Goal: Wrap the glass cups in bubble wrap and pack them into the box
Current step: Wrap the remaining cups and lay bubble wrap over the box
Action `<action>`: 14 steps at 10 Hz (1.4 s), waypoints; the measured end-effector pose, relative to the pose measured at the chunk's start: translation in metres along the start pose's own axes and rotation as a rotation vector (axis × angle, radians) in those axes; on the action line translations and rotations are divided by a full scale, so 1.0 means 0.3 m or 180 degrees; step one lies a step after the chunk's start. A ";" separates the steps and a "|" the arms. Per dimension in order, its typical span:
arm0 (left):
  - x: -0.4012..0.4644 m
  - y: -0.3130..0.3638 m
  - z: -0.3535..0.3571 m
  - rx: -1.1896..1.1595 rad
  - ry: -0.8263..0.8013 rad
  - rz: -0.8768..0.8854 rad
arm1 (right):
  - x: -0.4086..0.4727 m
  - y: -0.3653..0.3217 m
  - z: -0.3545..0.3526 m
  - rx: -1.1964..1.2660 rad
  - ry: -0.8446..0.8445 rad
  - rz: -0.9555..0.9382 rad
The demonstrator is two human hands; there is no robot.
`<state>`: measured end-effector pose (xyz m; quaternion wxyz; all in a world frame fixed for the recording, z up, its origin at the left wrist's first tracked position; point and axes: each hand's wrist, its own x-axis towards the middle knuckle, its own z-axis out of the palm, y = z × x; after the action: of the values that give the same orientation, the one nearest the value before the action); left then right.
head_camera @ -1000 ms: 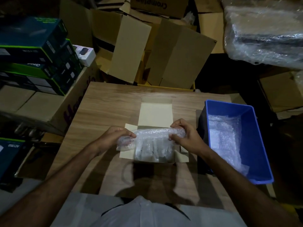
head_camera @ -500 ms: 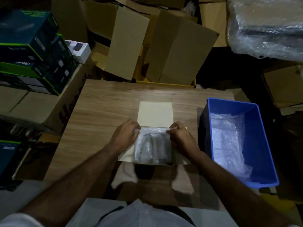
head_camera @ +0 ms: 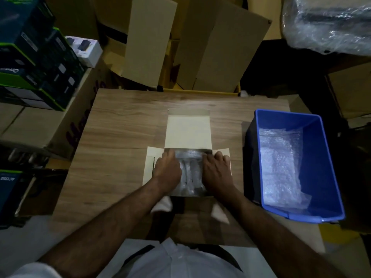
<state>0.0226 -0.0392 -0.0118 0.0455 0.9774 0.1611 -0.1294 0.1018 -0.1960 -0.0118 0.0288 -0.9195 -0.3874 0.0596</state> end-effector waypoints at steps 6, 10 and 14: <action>0.040 0.015 -0.008 -0.0612 -0.1048 -0.0207 | 0.008 -0.075 0.009 0.1054 -0.0471 0.0549; 0.034 0.028 -0.023 -0.1277 -0.1733 -0.0358 | 0.015 -0.091 0.050 0.0797 -0.1017 0.0452; -0.003 0.048 0.005 -0.1496 -0.1558 -0.0538 | 0.033 -0.080 0.074 0.0928 -0.1010 0.0387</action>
<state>0.0263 -0.0531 -0.0124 0.2956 0.8634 0.2512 -0.3226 0.0888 -0.1719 -0.0323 0.0965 -0.9064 -0.3183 0.2606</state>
